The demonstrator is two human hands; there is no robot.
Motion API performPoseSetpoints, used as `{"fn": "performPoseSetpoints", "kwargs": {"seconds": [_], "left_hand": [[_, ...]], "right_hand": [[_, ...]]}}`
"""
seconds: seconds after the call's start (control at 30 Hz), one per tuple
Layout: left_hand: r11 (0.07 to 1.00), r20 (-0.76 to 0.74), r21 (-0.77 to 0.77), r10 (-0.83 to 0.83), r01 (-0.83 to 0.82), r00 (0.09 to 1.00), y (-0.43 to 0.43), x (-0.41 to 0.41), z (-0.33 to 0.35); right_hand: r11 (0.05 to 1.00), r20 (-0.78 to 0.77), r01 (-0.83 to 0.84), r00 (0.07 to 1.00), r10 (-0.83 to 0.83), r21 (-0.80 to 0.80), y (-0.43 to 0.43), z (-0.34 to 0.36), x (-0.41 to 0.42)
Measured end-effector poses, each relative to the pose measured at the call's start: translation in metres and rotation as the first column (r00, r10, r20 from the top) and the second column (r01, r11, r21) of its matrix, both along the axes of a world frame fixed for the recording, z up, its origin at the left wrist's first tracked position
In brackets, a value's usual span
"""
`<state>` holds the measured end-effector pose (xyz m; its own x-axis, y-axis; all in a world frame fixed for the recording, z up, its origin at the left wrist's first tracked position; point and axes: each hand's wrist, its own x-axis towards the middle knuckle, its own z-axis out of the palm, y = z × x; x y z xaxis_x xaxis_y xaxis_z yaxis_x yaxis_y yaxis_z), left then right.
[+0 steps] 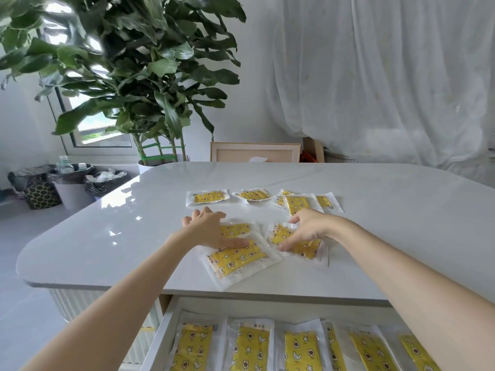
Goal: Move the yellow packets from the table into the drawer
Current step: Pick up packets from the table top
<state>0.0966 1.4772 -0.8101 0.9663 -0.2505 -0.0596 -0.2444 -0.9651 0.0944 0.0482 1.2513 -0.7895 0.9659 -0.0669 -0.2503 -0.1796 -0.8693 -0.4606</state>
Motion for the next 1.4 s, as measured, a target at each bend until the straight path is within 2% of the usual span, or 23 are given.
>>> {"fn": "performPoseSetpoints", "kwargs": {"seconds": [0.1,0.2,0.33,0.4,0.43,0.5,0.57,0.73,0.9,1.0,1.1,1.2,1.3,1.33,1.4], "left_hand": [[0.999,0.023,0.007,-0.033,0.033,0.999,0.0,0.001,0.003],[0.999,-0.046,0.014,-0.037,0.038,0.998,-0.002,0.003,0.002],[0.998,-0.063,-0.054,-0.036,0.033,0.997,-0.005,0.003,0.001],[0.994,-0.035,-0.102,-0.045,0.041,0.998,-0.006,0.001,0.002],[0.992,-0.027,-0.122,-0.046,0.043,0.999,-0.007,0.0,0.003],[0.984,-0.039,-0.176,-0.039,0.031,0.999,-0.008,-0.003,0.002],[0.971,-0.065,-0.241,-0.018,0.002,0.998,-0.01,-0.007,0.001],[0.909,-0.125,-0.41,0.029,-0.079,0.992,-0.008,-0.015,-0.004],[0.733,-0.224,-0.652,0.058,-0.194,0.973,-0.004,-0.032,0.004],[0.607,-0.228,-0.763,0.067,-0.221,0.971,0.0,-0.05,0.013],[0.469,-0.27,-0.836,0.101,-0.286,0.957,0.005,-0.07,0.016],[0.324,-0.341,-0.881,0.069,-0.344,0.938,0.003,-0.095,0.016],[0.15,-0.411,-0.903,-0.025,-0.403,0.911,-0.004,-0.119,0.017],[0.138,-0.424,-0.9,-0.044,-0.414,0.905,-0.006,-0.126,0.015],[0.196,-0.435,-0.888,-0.065,-0.416,0.898,-0.007,-0.14,0.008]], "right_hand": [[0.996,-0.006,0.057,0.998,-0.058,-0.065,0.0,-0.002,0.006],[0.986,0.021,0.145,0.989,-0.143,-0.083,0.0,-0.006,0.008],[0.972,0.156,0.22,0.966,-0.205,-0.085,0.004,-0.003,0.0],[0.958,0.233,0.282,0.93,-0.284,0.046,0.002,-0.002,0.0],[0.936,0.248,0.31,0.906,-0.344,0.169,0.001,-0.001,0.001],[0.812,0.163,0.326,0.878,-0.45,0.484,0.001,0.005,0.0],[0.652,0.036,0.299,0.893,-0.448,0.697,0.006,0.012,-0.007],[0.471,-0.12,0.323,0.904,-0.411,0.821,0.013,0.013,-0.023],[0.334,-0.165,0.323,0.891,-0.423,0.886,0.024,0.016,-0.046],[0.277,-0.178,0.304,0.898,-0.402,0.911,0.037,0.023,-0.067],[0.231,-0.188,0.288,0.907,-0.376,0.929,0.049,0.03,-0.086],[0.157,-0.212,0.264,0.933,-0.29,0.951,0.056,0.033,-0.099],[0.266,-0.167,0.24,0.948,-0.271,0.934,0.057,0.032,-0.112],[0.306,-0.144,0.23,0.95,-0.278,0.924,0.056,0.03,-0.117],[0.371,-0.111,0.221,0.949,-0.297,0.902,0.049,0.022,-0.127]]}}
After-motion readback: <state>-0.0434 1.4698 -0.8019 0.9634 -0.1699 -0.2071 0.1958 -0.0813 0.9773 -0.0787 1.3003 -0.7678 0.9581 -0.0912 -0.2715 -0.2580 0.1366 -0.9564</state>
